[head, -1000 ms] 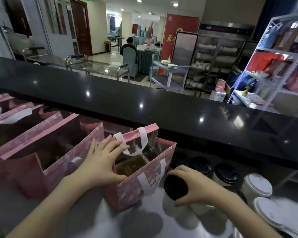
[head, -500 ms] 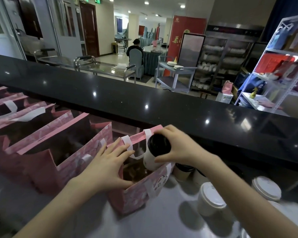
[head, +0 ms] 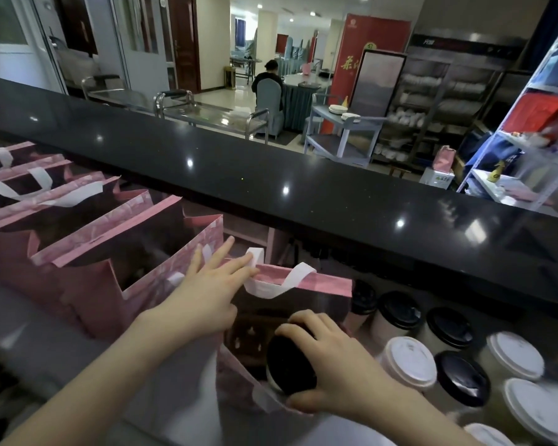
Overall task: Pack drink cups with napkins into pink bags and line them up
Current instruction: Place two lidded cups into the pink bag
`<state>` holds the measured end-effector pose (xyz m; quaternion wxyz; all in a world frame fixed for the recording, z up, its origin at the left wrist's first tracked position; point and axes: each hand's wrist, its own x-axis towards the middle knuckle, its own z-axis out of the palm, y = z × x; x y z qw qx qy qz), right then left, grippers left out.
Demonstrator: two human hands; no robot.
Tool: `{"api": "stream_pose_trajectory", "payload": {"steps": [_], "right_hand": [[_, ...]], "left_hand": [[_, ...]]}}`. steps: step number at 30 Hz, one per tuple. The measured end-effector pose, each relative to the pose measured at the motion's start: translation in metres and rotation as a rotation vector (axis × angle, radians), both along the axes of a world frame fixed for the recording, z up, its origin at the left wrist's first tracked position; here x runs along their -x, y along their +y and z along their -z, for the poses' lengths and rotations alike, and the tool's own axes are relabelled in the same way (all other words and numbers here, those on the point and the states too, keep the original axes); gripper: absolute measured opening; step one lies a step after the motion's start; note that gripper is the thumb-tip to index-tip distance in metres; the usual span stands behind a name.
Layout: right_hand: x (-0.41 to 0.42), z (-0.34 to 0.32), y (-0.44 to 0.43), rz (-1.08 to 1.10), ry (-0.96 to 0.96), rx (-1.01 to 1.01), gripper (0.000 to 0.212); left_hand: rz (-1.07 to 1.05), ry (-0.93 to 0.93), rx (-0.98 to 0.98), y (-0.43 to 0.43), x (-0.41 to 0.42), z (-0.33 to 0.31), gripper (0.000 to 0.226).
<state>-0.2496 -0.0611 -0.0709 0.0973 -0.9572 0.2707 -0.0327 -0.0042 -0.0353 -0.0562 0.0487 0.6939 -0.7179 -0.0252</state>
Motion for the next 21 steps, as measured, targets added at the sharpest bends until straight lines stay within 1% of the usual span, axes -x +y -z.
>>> {"api": "stream_pose_trajectory", "payload": {"steps": [4,6,9,12,17,21], "right_hand": [[0.001,-0.001,-0.008,0.058,0.03,-0.057,0.084],[-0.004,-0.003,-0.014,0.072,0.007,-0.058,0.083],[-0.021,0.0,-0.021,0.053,-0.025,-0.069,0.081],[-0.038,0.009,-0.027,0.086,0.0,-0.075,0.085],[-0.047,0.025,-0.037,0.139,0.008,-0.09,0.089],[-0.057,0.034,-0.035,0.122,0.014,-0.032,0.086]], "left_hand": [[0.082,-0.048,-0.093,0.007,-0.001,0.009,0.104],[0.125,-0.061,-0.103,0.012,-0.001,0.015,0.111],[0.149,-0.104,-0.098,0.017,0.0,0.02,0.114],[0.138,-0.148,-0.082,0.02,0.001,0.023,0.115],[0.148,-0.191,-0.069,0.028,0.003,0.026,0.11],[0.131,-0.255,-0.097,0.025,0.008,0.022,0.115]]}}
